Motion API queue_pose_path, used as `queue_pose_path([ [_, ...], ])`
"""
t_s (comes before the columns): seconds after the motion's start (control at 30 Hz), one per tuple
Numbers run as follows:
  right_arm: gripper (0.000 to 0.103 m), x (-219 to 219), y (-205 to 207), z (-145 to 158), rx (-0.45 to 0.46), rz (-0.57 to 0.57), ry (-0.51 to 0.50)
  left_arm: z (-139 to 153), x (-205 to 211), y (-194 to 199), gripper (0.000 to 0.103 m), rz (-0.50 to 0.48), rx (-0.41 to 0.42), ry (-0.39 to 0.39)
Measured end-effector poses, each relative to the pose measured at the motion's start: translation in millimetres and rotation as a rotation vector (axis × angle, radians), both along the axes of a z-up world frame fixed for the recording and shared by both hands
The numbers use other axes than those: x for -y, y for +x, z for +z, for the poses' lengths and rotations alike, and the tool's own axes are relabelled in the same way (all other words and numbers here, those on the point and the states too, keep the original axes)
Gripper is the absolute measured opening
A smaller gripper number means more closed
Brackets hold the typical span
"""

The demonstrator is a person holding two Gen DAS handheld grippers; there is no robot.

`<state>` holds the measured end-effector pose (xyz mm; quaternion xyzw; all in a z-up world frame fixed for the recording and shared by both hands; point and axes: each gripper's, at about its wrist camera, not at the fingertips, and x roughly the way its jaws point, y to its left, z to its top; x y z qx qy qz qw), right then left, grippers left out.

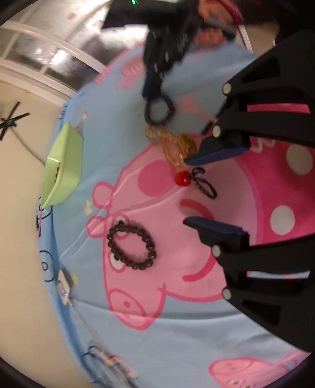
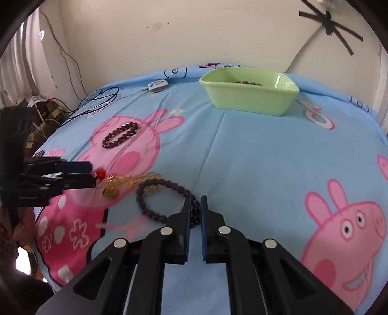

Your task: Organize jewelry

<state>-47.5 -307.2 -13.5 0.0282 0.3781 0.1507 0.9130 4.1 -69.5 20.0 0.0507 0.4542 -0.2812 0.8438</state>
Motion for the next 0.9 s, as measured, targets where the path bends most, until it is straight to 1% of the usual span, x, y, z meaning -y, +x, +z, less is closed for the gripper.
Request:
queue_pose_path([
  [0.07,0.0,-2,-12,5,0.02,0.026,0.04,-1,0,-2,0.042,0.002,0.02,0.006],
  [0.13,0.0,-6,-21,11,0.039,0.075,0.105,-2,-2,-1,0.029,0.014,0.03,0.009],
  [0.17,0.005,-11,-25,14,0.05,0.102,0.134,-2,-3,-1,0.019,0.024,0.042,0.027],
  [0.2,0.012,-14,-27,16,0.055,0.121,0.148,-3,-3,1,0.011,0.028,0.047,0.036],
  [0.23,0.025,-23,-29,19,0.064,0.149,0.157,-3,-6,1,0.008,0.033,0.049,0.04],
  [0.27,0.028,-30,-31,22,0.075,0.173,0.153,-2,-10,2,0.005,0.036,0.041,0.03],
  [0.3,0.028,-39,-32,23,0.085,0.191,0.142,-3,-11,1,0.005,0.039,0.035,0.024],
  [0.4,0.028,-64,-24,19,0.053,0.247,0.083,-3,-20,-4,0.005,0.044,0.029,0.012],
  [0.47,0.019,-77,-14,14,0.031,0.269,0.052,-4,-24,-10,0.005,0.042,0.029,0.006],
  [0.6,0.013,-92,5,2,-0.018,0.268,-0.004,-5,-31,-15,0.005,0.046,0.024,-0.015],
  [0.63,0.008,-95,9,-1,-0.01,0.263,-0.027,-4,-31,-15,0.005,0.047,0.022,-0.018],
  [0.67,0.0,-96,11,-2,0.006,0.257,-0.041,-4,-31,-15,0.005,0.048,0.022,-0.023],
  [0.7,0.0,-97,12,-3,0.013,0.247,-0.053,-3,-32,-15,0.005,0.049,0.02,-0.028],
  [0.8,0.0,-93,6,-4,-0.006,0.272,-0.001,-1,-34,-15,0.005,0.047,0.008,-0.051],
  [0.87,0.0,-91,-10,-2,-0.013,0.32,0.053,3,-35,-18,0.005,0.036,-0.002,-0.078],
  [0.9,0.0,-86,-17,0,-0.017,0.345,0.109,5,-34,-19,0.005,0.029,-0.006,-0.09],
])
